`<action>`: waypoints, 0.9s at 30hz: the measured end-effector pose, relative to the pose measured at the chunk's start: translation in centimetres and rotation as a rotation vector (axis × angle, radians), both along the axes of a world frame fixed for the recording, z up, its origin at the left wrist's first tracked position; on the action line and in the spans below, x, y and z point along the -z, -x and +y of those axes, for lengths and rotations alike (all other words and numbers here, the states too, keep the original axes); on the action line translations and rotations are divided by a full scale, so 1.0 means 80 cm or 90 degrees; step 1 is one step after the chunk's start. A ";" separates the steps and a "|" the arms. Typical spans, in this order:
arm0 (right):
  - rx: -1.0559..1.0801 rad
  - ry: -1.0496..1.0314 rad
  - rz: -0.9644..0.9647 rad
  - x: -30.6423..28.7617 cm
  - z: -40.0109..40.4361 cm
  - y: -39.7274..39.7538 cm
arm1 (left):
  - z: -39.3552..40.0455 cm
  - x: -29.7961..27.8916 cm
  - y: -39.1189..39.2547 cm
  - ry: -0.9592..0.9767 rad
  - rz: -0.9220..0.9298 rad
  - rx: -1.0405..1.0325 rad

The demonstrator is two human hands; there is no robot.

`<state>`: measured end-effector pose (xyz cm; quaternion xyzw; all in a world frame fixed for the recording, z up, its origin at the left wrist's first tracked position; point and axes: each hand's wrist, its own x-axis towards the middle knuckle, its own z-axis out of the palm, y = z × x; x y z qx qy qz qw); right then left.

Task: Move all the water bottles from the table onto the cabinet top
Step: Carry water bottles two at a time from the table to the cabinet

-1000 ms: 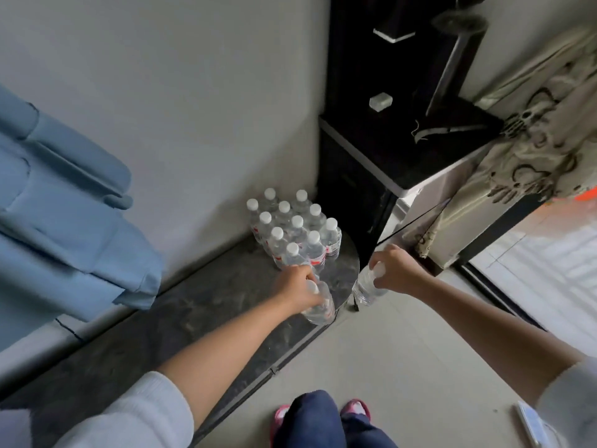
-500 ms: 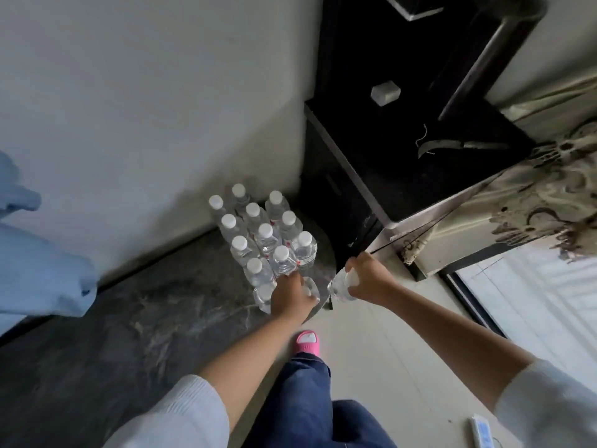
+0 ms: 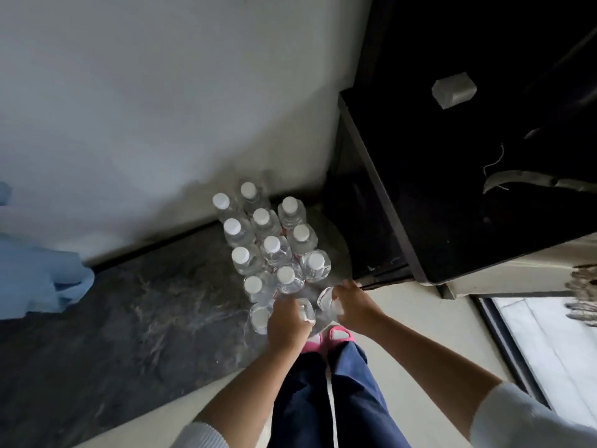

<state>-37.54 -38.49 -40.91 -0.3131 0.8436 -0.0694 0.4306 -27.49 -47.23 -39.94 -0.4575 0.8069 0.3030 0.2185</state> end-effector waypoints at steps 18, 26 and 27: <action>0.072 0.042 -0.028 0.010 -0.032 0.012 | -0.017 0.008 0.014 -0.023 -0.012 -0.032; 0.160 0.053 -0.043 0.011 -0.032 0.004 | -0.018 0.011 0.015 -0.012 0.003 -0.003; 0.153 0.055 -0.044 0.012 -0.032 0.004 | -0.019 0.012 0.014 -0.013 0.004 0.002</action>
